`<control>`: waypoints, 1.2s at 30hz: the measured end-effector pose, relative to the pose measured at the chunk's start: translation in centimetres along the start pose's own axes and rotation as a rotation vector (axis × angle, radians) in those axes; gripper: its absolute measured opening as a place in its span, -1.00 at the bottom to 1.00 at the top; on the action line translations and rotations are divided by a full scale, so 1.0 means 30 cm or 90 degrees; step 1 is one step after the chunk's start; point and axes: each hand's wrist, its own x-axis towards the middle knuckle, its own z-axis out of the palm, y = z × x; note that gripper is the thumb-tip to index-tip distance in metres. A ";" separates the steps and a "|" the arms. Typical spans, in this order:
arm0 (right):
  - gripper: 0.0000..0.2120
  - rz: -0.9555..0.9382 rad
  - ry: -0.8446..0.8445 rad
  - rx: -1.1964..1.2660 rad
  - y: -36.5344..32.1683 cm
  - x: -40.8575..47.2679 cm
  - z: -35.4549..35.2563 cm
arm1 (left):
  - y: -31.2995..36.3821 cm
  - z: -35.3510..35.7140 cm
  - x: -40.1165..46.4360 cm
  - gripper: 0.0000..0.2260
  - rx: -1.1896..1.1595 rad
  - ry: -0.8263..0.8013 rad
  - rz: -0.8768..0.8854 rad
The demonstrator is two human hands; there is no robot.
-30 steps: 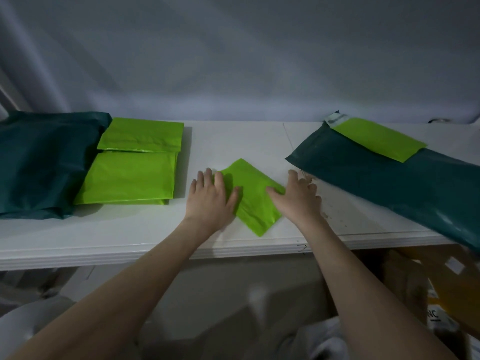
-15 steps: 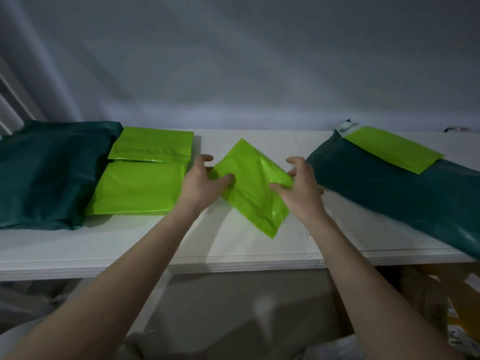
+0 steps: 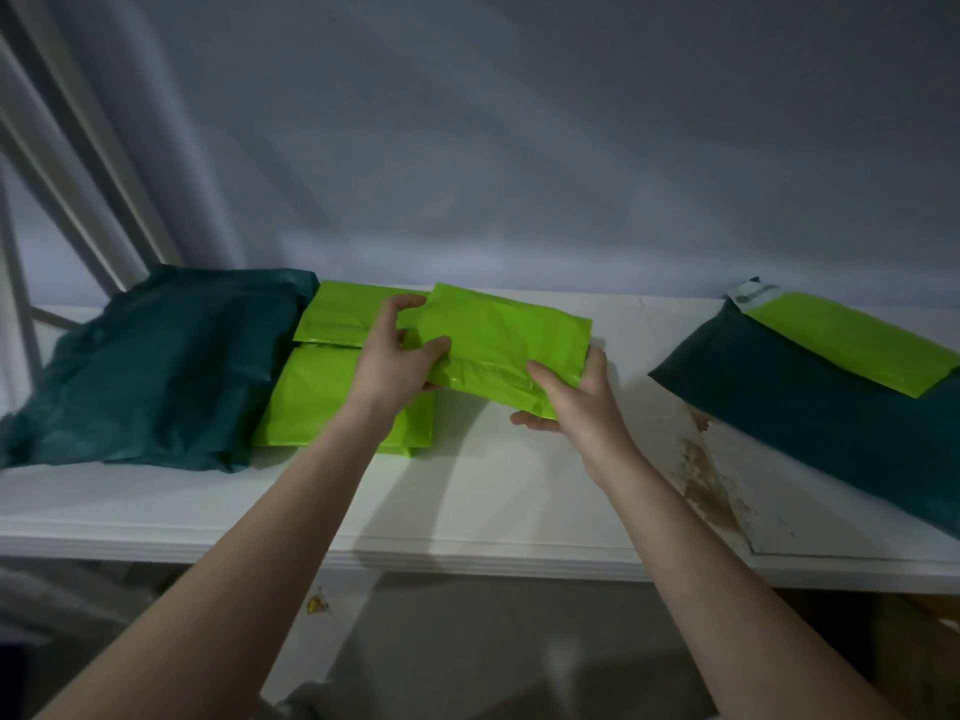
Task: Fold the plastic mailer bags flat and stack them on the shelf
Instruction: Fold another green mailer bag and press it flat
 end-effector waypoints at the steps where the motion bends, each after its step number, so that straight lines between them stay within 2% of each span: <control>1: -0.53 -0.023 0.015 0.020 -0.002 0.000 0.015 | -0.002 -0.018 0.008 -0.69 0.040 0.000 0.022; 3: -0.35 -0.057 0.023 0.038 -0.004 -0.005 0.043 | -0.013 -0.060 0.031 -0.73 0.146 0.009 0.074; 5: -0.29 -0.076 0.009 0.007 -0.005 0.000 0.075 | -0.013 -0.104 0.048 -0.71 0.204 0.027 0.092; 10: -0.59 -0.139 0.021 -0.169 -0.035 0.074 0.194 | -0.012 -0.201 0.085 -0.59 0.282 -0.014 0.101; 12: -0.65 -0.159 0.036 -0.272 -0.061 0.109 0.251 | -0.015 -0.241 0.116 -0.53 0.311 -0.032 0.121; 18: -0.45 -0.206 -0.033 -0.446 -0.093 0.196 0.409 | -0.039 -0.335 0.276 -0.44 0.419 -0.037 0.092; 22: -0.42 -0.204 -0.022 -0.618 -0.043 0.248 0.478 | -0.071 -0.355 0.350 -0.44 0.630 -0.012 0.068; 27: -0.43 -0.204 -0.039 -0.717 0.032 0.254 0.509 | -0.141 -0.364 0.357 -0.50 0.817 -0.002 0.126; 32: -0.39 -0.295 -0.090 -0.776 0.045 0.265 0.501 | -0.161 -0.366 0.349 -0.48 0.853 -0.040 0.229; 36: -0.49 -0.297 -0.166 -0.785 0.046 0.278 0.516 | -0.170 -0.365 0.356 -0.52 0.876 -0.092 0.157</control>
